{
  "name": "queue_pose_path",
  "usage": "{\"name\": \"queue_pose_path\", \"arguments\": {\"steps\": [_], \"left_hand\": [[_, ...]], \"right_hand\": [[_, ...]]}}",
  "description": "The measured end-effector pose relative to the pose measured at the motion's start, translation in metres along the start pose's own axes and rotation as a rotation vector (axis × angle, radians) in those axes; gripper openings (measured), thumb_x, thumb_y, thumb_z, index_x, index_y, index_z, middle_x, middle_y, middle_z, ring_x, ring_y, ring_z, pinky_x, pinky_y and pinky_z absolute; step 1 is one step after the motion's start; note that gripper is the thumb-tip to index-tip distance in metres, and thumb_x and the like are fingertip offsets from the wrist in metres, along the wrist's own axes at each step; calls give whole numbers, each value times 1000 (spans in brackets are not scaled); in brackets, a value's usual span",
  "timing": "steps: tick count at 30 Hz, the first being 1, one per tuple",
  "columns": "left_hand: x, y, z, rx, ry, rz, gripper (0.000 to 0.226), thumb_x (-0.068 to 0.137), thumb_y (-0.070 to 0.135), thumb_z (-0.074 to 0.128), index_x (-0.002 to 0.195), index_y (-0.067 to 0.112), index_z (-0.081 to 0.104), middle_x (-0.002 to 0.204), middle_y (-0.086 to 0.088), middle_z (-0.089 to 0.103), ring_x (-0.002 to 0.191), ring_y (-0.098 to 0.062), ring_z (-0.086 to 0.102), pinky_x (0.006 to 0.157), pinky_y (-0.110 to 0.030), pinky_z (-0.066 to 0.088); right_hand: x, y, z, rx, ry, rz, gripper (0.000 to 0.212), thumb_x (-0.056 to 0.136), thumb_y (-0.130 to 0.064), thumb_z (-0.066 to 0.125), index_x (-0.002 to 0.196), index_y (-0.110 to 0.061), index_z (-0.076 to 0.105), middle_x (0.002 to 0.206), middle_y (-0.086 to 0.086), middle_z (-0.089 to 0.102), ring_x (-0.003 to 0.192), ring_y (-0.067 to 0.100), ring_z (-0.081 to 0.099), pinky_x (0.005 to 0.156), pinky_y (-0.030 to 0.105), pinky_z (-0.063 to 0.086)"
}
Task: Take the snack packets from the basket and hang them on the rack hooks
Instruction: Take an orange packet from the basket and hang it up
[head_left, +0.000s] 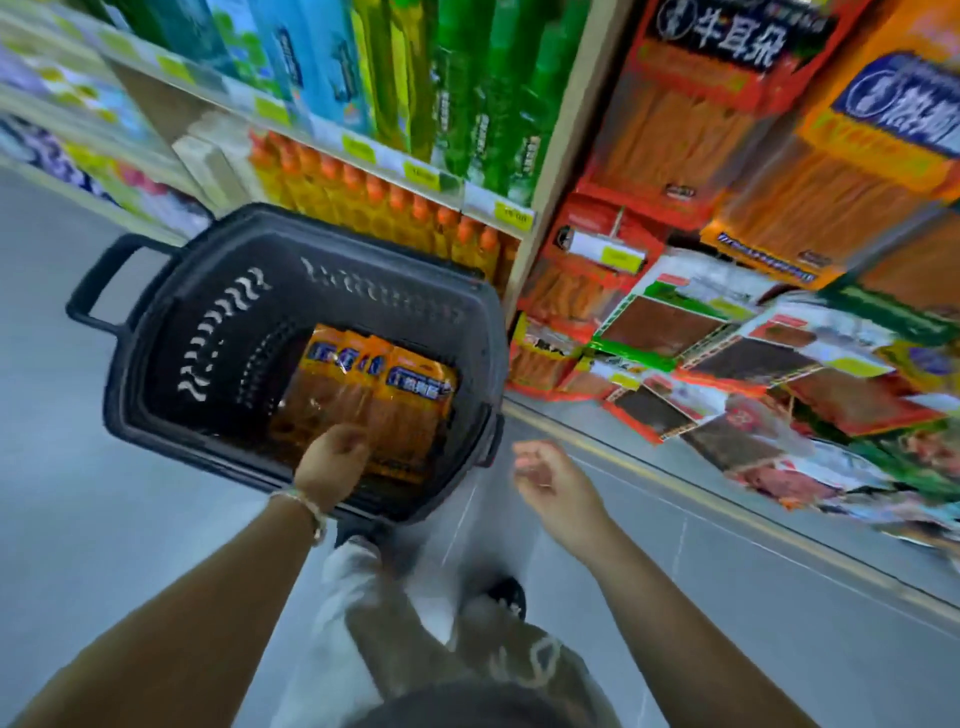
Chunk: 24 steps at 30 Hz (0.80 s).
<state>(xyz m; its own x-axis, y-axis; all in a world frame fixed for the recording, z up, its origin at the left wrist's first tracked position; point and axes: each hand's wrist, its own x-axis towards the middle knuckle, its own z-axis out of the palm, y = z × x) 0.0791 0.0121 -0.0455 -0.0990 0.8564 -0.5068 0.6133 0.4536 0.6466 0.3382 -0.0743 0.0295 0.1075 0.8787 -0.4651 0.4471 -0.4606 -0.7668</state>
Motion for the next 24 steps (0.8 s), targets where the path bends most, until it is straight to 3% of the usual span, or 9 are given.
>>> {"name": "queue_pose_path", "arguments": {"steps": [3,7,9,11,15,18,21,24], "left_hand": [[12,-18,-18,-2,-60,-9,12,89,25,63,98,18,66,93,-4,67,88,-22,61,76,-29,43],[37,-33,-50,-63,-213,-135,10,89,16,59,93,24,63,90,-6,67,72,-22,63,68,-43,58],[57,-38,-66,-59,-291,-166,12,91,14,56,95,24,61,92,-1,64,77,-19,65,55,-34,58],[79,-41,-80,-86,-360,-206,10,94,17,54,97,25,58,99,3,62,82,-15,67,47,-28,55],[121,-49,-98,33,-422,-117,11,94,18,52,96,26,60,97,2,64,82,-16,62,65,-28,50],[154,-63,-104,132,-448,-122,13,93,22,52,102,26,60,87,5,62,68,-12,56,58,-24,45],[185,-81,-96,213,-485,-181,10,93,24,52,95,30,59,80,7,60,57,-7,51,47,-19,38],[208,-99,-78,254,-529,-206,15,95,26,49,101,23,62,90,-1,64,68,-10,55,58,-24,44]], "right_hand": [[28,-22,38,15,-6,29,24,90,-11,59,112,-21,57,95,-3,60,87,13,59,86,28,45],[67,-46,92,47,-36,164,28,93,-15,56,121,-15,55,96,-2,59,88,14,59,82,22,46],[87,-54,118,18,-89,215,28,94,-19,54,122,-17,53,101,-2,59,89,12,59,74,15,45],[106,-57,139,-1,-126,277,28,95,-23,52,123,-20,50,108,-2,57,93,15,59,76,21,46],[140,-48,172,33,-184,453,31,97,-27,48,128,-22,44,113,-2,52,86,14,55,71,27,44],[167,-28,190,77,-181,574,33,96,-27,51,128,-20,45,110,-1,52,94,16,55,80,28,42],[191,1,210,126,-104,675,34,94,-20,54,126,-15,48,105,2,57,88,15,57,79,30,46],[217,32,228,109,-23,708,30,91,-20,56,121,-14,53,109,7,61,89,17,56,84,32,44]]}}
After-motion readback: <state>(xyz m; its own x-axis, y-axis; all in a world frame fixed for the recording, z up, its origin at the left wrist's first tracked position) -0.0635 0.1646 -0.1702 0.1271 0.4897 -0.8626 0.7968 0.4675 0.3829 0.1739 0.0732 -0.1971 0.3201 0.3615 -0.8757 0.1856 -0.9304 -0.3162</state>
